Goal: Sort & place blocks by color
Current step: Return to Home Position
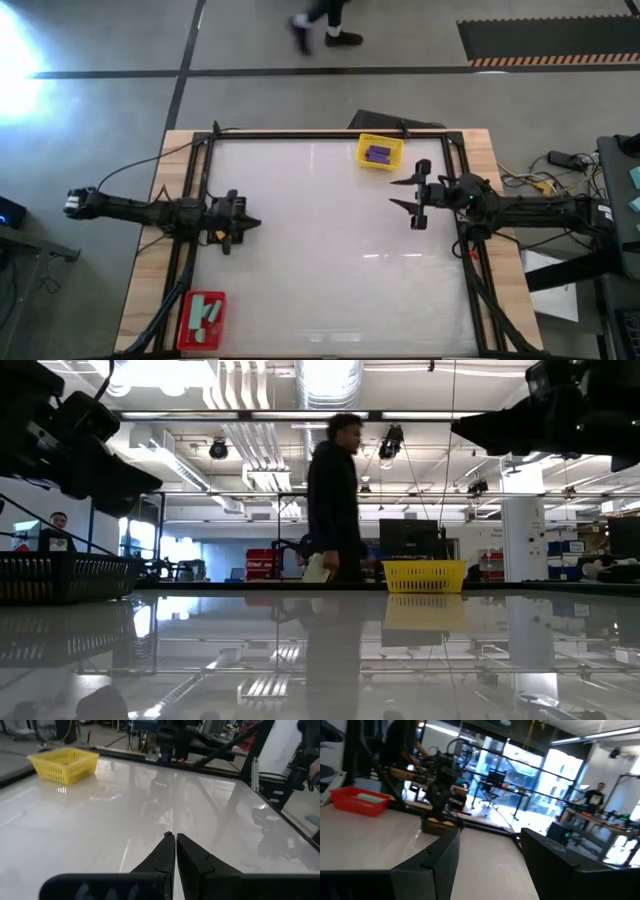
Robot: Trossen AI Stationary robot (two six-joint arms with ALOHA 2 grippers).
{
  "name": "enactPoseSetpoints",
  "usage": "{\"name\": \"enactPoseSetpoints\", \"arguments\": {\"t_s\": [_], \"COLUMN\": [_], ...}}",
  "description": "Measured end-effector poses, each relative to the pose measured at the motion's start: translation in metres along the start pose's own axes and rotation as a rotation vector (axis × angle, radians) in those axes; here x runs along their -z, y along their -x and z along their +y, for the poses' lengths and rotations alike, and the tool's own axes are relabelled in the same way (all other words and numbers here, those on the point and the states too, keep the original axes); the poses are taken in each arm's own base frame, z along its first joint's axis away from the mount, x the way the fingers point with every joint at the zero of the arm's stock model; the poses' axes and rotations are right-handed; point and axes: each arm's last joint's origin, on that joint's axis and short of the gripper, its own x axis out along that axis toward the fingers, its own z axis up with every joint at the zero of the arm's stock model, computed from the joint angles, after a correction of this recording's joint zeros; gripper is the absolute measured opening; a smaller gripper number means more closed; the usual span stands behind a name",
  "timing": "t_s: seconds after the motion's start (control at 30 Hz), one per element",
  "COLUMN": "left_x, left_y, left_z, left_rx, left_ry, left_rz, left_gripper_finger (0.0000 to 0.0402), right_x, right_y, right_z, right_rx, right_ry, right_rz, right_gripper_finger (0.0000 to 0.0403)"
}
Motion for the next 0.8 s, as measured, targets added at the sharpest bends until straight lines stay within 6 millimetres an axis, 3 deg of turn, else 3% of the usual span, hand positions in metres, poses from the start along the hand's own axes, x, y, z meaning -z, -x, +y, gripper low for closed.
{"name": "enactPoseSetpoints", "arguments": {"t_s": [0.37,0.8], "left_x": [-0.003,-0.010], "left_y": [0.005,0.015], "left_z": [-0.002,-0.003], "left_rx": [0.058,0.108], "left_ry": [-0.041,-0.069], "left_rz": [-0.036,-0.144], "left_gripper_finger": [0.0000,0.0000], "right_x": [0.003,-0.008], "right_y": [0.025,0.039], "right_z": [0.005,0.004], "right_rx": [0.088,0.117], "right_ry": [0.008,0.016], "right_rz": [-0.091,-0.177], "right_gripper_finger": [0.0200,0.0200]}}
